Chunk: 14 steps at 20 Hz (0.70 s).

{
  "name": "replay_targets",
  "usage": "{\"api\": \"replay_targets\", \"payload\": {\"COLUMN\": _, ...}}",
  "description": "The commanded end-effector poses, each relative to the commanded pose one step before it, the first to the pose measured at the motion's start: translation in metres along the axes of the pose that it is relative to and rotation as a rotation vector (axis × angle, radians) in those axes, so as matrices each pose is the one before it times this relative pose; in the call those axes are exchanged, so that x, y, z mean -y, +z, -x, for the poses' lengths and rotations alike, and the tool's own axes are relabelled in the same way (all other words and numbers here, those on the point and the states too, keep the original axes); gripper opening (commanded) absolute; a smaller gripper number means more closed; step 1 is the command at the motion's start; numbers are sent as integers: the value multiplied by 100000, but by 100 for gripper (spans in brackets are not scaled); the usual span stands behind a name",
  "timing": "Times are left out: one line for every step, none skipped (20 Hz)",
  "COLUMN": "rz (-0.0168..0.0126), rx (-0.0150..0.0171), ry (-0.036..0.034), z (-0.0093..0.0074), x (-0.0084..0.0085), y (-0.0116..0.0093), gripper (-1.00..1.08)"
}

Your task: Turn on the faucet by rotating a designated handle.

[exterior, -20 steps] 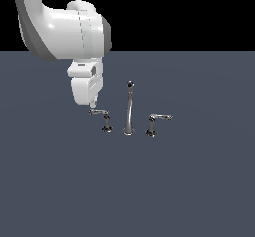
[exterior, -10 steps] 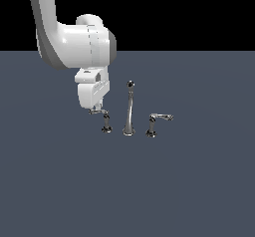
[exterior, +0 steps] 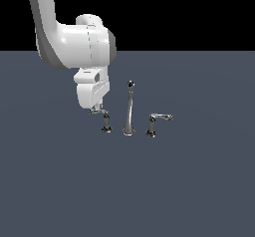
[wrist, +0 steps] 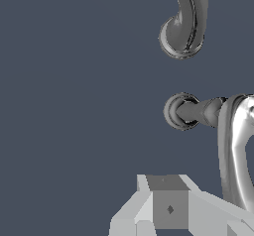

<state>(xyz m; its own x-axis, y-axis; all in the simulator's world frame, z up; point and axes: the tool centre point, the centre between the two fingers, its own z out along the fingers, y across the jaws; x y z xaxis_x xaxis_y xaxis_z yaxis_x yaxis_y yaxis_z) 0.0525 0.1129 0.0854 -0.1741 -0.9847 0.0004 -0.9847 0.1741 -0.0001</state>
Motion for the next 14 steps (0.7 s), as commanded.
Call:
{"api": "replay_targets", "payload": {"rz": 9, "rx": 26, "ry": -127, "z": 390, "x": -733, "y": -6, "gripper": -100}}
{"api": "replay_targets", "payload": {"rz": 0, "rx": 0, "ry": 0, "z": 161, "x": -355, "y": 0, "gripper": -100}}
{"api": "replay_targets", "payload": {"rz": 0, "rx": 0, "ry": 0, "z": 162, "x": -358, "y": 0, "gripper": -100}}
{"api": "replay_targets", "payload": {"rz": 0, "rx": 0, "ry": 0, "z": 164, "x": -361, "y": 0, "gripper": -100}}
{"api": "replay_targets", "payload": {"rz": 0, "rx": 0, "ry": 0, "z": 166, "x": -364, "y": 0, "gripper": -100}}
{"api": "replay_targets", "payload": {"rz": 0, "rx": 0, "ry": 0, "z": 167, "x": -366, "y": 0, "gripper": -100}}
{"api": "replay_targets", "payload": {"rz": 0, "rx": 0, "ry": 0, "z": 169, "x": -369, "y": 0, "gripper": -100}}
{"api": "replay_targets", "payload": {"rz": 0, "rx": 0, "ry": 0, "z": 171, "x": -372, "y": 0, "gripper": -100}}
{"api": "replay_targets", "payload": {"rz": 0, "rx": 0, "ry": 0, "z": 174, "x": -375, "y": -1, "gripper": -100}}
{"api": "replay_targets", "payload": {"rz": 0, "rx": 0, "ry": 0, "z": 0, "x": 0, "y": 0, "gripper": -100}}
{"api": "replay_targets", "payload": {"rz": -890, "rx": 373, "ry": -2273, "z": -386, "x": 918, "y": -5, "gripper": -100}}
{"api": "replay_targets", "payload": {"rz": 46, "rx": -20, "ry": 119, "z": -58, "x": -315, "y": -2, "gripper": -100}}
{"api": "replay_targets", "payload": {"rz": 50, "rx": -21, "ry": 127, "z": -62, "x": -315, "y": 0, "gripper": -100}}
{"api": "replay_targets", "payload": {"rz": 50, "rx": -21, "ry": 127, "z": -62, "x": -318, "y": -1, "gripper": -100}}
